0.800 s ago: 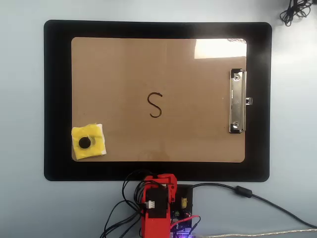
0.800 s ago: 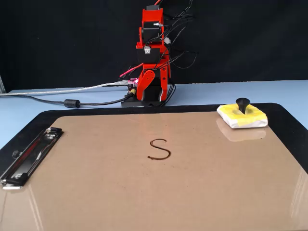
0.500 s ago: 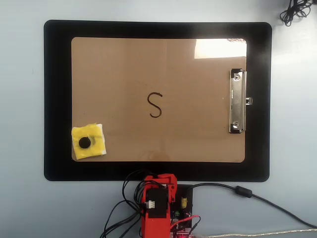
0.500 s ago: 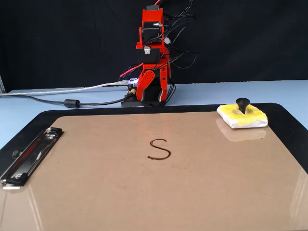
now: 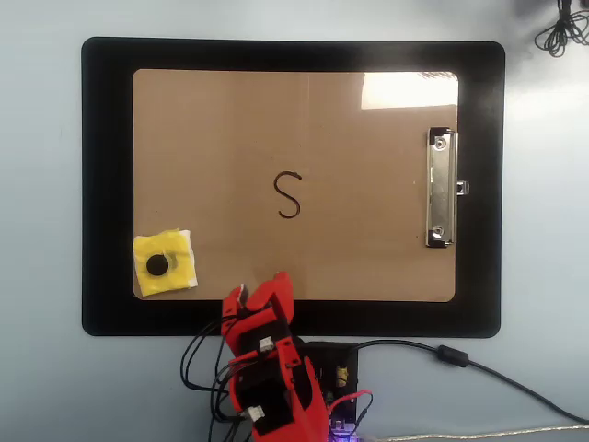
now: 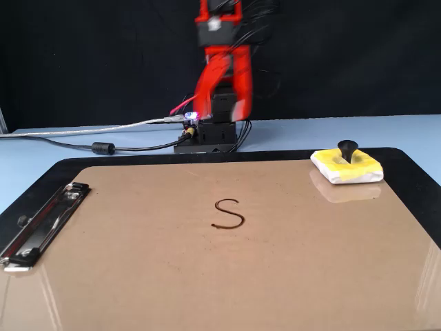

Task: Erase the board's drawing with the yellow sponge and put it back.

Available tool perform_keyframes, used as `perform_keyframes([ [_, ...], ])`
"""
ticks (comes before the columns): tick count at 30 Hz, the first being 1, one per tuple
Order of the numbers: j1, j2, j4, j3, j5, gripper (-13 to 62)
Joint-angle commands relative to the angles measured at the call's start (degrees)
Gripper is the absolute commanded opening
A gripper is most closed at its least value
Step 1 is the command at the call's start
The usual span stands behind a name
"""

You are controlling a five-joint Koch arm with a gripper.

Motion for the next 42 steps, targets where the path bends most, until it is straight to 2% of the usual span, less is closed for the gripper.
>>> perform_keyframes([
  [1, -10.46, 1.14, -10.9, -1.67, -3.6, 33.0],
  [4, -17.93, 0.26, -27.16, 2.55, -10.72, 32.9],
  [9, -30.67, -2.2, -68.03, 22.68, -13.62, 33.0],
  [15, -31.46, -13.01, -98.44, 34.89, -12.92, 33.0],
  [21, -32.87, -25.66, -103.18, 31.99, -11.34, 33.0],
  [34, -32.96, -35.51, -107.93, 29.44, -9.05, 32.6],
  [36, -32.96, -37.27, -109.51, 29.0, -8.44, 30.3],
  [38, -32.87, -38.5, -110.83, 28.74, -8.35, 25.4],
  [40, -32.87, -39.02, -111.45, 28.74, -8.35, 17.2],
  [42, -32.78, -39.11, -111.45, 29.0, -8.35, 13.1],
])
